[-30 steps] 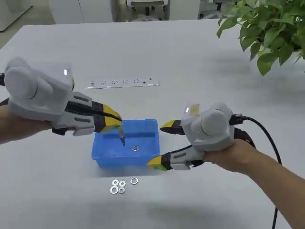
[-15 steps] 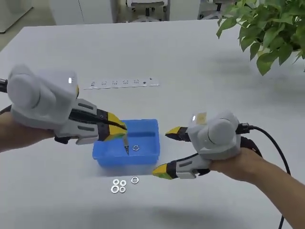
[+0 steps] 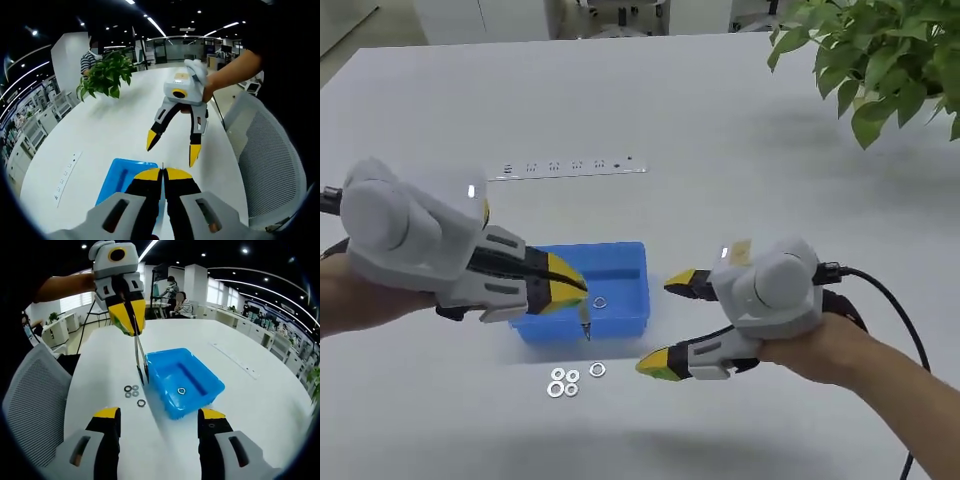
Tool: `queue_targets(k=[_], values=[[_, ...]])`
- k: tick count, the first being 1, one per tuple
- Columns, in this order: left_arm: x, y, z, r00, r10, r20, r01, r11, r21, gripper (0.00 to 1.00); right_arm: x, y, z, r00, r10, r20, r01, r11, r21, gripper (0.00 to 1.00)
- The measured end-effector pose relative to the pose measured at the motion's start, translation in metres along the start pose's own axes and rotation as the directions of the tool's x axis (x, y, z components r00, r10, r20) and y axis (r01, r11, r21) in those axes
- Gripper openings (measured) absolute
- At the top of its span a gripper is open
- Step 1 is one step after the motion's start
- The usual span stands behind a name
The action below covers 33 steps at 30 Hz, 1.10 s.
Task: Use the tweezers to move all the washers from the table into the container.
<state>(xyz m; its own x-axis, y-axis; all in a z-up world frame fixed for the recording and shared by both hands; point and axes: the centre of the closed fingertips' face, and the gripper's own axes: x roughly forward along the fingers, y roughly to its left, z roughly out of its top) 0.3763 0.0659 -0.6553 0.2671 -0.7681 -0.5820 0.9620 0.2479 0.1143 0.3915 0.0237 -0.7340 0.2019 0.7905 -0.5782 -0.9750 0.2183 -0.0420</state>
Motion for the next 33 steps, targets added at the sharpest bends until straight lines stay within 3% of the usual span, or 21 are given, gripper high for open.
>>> queue_targets(k=[13,33], values=[[0.014,-0.011,-0.016,0.9994,-0.034,-0.002,0.034,0.999,-0.010,0.06,0.001,0.006,-0.008,0.9998,0.018,0.002,-0.018,1.000,0.017,0.64],[0.026,-0.020,-0.028,0.9979,-0.064,-0.001,0.064,0.997,-0.037,0.06,0.005,0.012,-0.012,0.9995,0.032,-0.006,-0.032,0.999,0.021,0.63]])
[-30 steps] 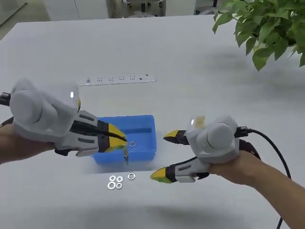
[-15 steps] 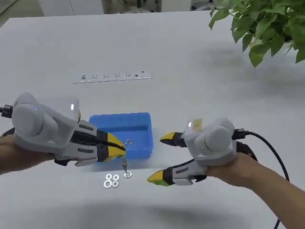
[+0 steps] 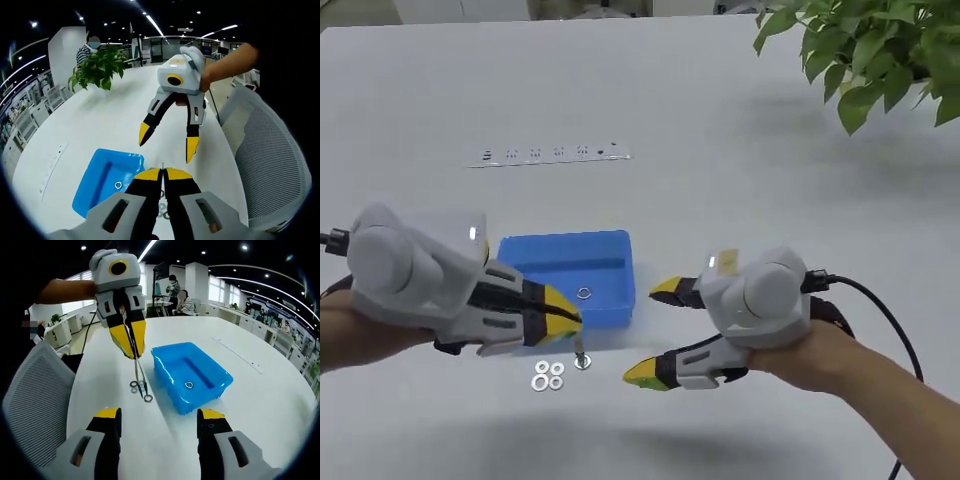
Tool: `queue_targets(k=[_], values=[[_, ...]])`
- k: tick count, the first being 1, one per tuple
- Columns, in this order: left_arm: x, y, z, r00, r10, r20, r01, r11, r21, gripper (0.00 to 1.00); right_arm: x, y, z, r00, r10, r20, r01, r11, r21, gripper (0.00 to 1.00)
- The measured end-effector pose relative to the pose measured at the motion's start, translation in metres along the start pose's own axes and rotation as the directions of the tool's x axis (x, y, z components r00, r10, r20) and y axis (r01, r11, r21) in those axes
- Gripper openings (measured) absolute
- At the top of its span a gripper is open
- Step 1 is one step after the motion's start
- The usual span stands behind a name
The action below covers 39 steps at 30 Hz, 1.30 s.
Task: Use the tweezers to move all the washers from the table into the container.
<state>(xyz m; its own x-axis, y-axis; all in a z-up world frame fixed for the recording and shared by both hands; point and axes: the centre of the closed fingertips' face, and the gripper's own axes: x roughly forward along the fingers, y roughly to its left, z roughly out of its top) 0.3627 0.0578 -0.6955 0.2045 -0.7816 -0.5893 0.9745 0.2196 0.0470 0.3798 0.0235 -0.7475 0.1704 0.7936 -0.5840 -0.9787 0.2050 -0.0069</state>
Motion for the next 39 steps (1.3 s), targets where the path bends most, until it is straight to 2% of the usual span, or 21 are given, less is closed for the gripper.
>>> queue_targets(k=[10,18,25,31,39], values=[[0.003,0.000,-0.004,1.0000,-0.001,-0.005,0.001,1.000,0.007,0.06,0.003,0.004,-0.002,0.9999,0.009,-0.006,-0.009,1.000,-0.008,0.61],[0.004,0.001,-0.003,1.0000,-0.004,0.007,0.004,1.000,-0.002,0.06,0.010,0.012,0.004,0.9993,0.038,0.008,-0.038,0.999,-0.031,0.58],[0.006,0.001,-0.003,0.9999,-0.016,0.000,0.016,1.000,0.008,0.06,0.021,0.020,0.017,0.9959,0.087,0.025,-0.085,0.993,-0.086,0.47],[0.006,-0.001,-0.003,0.9996,-0.028,-0.009,0.028,0.999,0.017,0.06,0.032,0.029,0.023,0.9918,0.126,0.023,-0.122,0.986,-0.111,0.37],[0.005,-0.002,-0.004,0.9992,-0.037,-0.015,0.037,0.999,0.017,0.06,0.044,0.037,0.027,0.9867,0.161,0.022,-0.157,0.978,-0.137,0.29]])
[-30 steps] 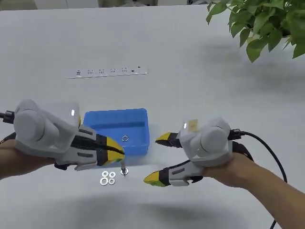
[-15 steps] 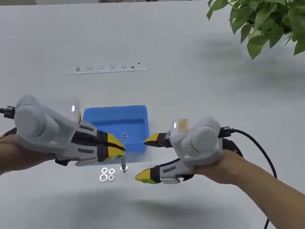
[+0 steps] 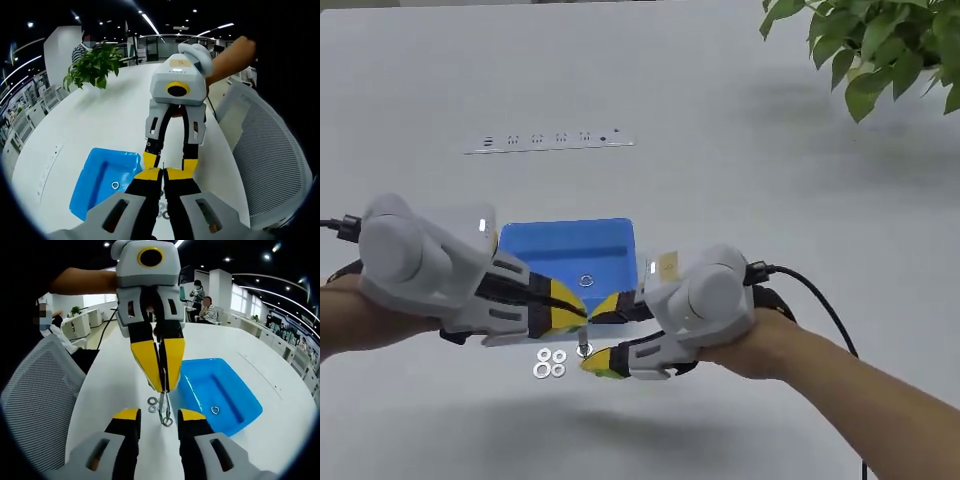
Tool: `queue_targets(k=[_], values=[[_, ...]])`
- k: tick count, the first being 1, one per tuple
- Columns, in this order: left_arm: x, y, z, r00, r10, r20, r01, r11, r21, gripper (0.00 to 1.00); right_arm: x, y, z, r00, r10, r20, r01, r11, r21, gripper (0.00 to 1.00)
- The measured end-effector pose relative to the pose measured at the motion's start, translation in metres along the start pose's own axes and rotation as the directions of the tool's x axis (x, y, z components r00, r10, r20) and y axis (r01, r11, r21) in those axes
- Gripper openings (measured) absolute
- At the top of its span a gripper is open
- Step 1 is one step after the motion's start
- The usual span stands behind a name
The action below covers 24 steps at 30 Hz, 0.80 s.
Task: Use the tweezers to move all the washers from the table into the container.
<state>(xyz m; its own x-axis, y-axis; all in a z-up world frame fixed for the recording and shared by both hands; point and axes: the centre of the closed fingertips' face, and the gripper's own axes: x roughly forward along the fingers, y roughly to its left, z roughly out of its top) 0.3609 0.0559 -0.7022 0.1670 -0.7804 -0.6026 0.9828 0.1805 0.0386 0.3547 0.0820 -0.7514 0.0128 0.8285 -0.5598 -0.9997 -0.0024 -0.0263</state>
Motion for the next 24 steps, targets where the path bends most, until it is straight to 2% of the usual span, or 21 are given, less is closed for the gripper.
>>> queue_targets(k=[13,24], values=[[0.000,-0.001,-0.001,0.9999,-0.010,-0.008,0.010,1.000,-0.002,0.06,0.010,0.001,0.000,0.9996,0.026,-0.012,-0.026,0.999,-0.024,0.23],[-0.001,-0.001,-0.002,0.9998,-0.015,-0.014,0.015,1.000,-0.004,0.06,0.014,-0.005,-0.004,0.9991,0.011,-0.042,-0.014,0.998,-0.060,0.12]])
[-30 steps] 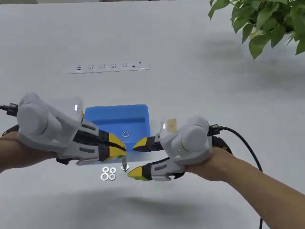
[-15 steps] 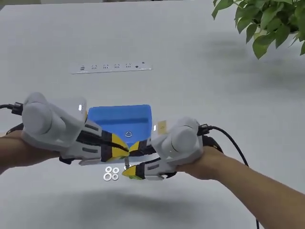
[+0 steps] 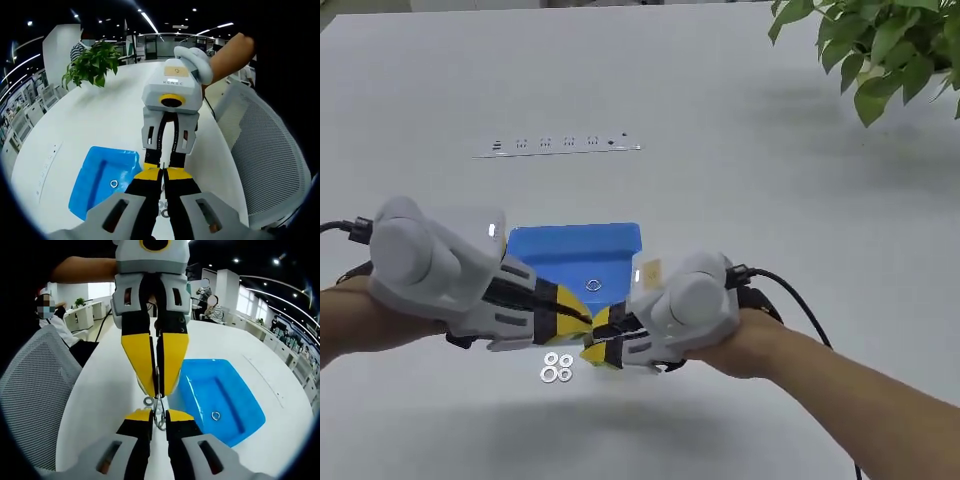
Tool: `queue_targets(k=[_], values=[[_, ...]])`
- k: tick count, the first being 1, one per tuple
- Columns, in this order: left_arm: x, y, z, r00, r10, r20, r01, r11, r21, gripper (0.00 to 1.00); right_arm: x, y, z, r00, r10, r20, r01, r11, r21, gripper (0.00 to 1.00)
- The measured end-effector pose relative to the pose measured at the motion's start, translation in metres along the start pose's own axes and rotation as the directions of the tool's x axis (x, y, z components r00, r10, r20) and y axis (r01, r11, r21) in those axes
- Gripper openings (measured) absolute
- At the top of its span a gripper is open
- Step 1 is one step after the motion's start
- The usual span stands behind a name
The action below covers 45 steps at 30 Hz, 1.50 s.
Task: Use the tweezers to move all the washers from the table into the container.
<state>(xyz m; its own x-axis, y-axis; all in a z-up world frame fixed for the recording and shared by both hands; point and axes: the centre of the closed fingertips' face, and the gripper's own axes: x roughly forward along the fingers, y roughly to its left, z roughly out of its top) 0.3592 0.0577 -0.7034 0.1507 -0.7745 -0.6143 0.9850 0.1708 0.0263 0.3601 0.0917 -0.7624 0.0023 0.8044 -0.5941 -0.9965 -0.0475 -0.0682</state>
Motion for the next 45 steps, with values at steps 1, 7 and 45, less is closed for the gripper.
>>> queue_targets(k=[1,7,45], values=[[0.000,0.000,0.000,1.0000,-0.001,0.000,0.001,1.000,-0.001,0.06,0.000,0.000,0.000,1.0000,0.002,-0.003,-0.002,1.000,-0.003,0.12],[0.000,0.001,0.000,1.0000,0.003,-0.002,-0.003,1.000,-0.002,0.06,0.001,0.001,-0.001,0.9998,0.001,-0.017,-0.002,1.000,-0.024,0.10],[-0.028,0.005,-0.001,0.9939,0.092,0.062,-0.085,0.991,-0.101,0.32,-0.009,0.002,0.014,0.9999,0.003,-0.016,-0.004,0.998,-0.060,0.08]])
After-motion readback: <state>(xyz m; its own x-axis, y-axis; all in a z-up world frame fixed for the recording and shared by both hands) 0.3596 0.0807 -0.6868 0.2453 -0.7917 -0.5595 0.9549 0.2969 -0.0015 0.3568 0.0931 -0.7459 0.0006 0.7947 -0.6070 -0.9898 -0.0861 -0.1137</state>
